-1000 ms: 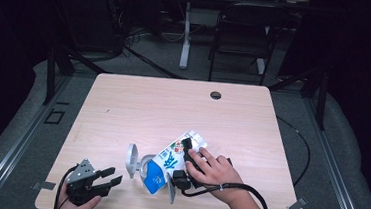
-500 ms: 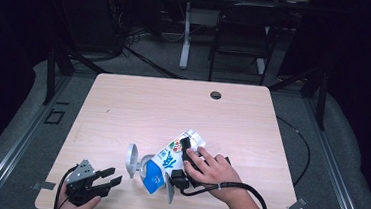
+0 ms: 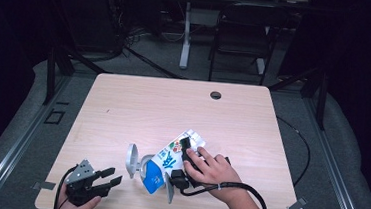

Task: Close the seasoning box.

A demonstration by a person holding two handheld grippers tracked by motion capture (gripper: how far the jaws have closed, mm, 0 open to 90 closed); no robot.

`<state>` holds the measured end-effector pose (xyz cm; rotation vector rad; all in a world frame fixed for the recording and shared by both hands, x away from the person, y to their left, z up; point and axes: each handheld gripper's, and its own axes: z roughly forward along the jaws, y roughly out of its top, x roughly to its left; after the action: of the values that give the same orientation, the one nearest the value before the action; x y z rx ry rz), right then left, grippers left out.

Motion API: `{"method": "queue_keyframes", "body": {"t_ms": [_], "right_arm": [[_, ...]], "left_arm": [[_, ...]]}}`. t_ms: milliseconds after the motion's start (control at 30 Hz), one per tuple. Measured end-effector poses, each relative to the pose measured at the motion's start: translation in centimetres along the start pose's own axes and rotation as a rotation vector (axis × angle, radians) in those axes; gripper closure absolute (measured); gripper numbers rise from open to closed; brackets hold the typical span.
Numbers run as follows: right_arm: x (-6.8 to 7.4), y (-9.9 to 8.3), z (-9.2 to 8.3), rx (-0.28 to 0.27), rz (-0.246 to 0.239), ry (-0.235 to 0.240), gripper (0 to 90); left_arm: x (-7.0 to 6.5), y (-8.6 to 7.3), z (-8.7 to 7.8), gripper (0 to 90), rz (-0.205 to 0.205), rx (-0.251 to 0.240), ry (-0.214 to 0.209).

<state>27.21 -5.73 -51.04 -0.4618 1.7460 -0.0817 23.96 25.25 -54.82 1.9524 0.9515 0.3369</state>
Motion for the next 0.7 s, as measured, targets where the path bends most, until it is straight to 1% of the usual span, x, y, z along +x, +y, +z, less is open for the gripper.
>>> {"method": "queue_keyframes", "body": {"t_ms": [300,367,500,600,700], "right_arm": [[-0.01,-0.01,0.00,-0.002,-0.004,-0.002,54.7],[-0.01,-0.01,-0.01,-0.002,-0.005,-0.002,54.7],[0.00,-0.01,0.01,-0.002,-0.004,-0.001,54.7],[-0.03,-0.02,0.00,-0.006,-0.007,-0.001,54.7],[-0.01,-0.01,0.00,-0.008,-0.007,-0.003,54.8]], "left_arm": [[0.01,0.01,0.02,55.9,0.001,-0.004,-0.003],[-0.03,0.04,-0.04,55.9,0.004,0.001,-0.001],[-0.02,-0.02,-0.09,55.9,0.006,-0.006,0.000],[0.10,-0.08,-0.19,55.9,-0.005,-0.008,0.001],[0.14,-0.09,-0.25,55.9,-0.006,-0.009,0.003]]}}
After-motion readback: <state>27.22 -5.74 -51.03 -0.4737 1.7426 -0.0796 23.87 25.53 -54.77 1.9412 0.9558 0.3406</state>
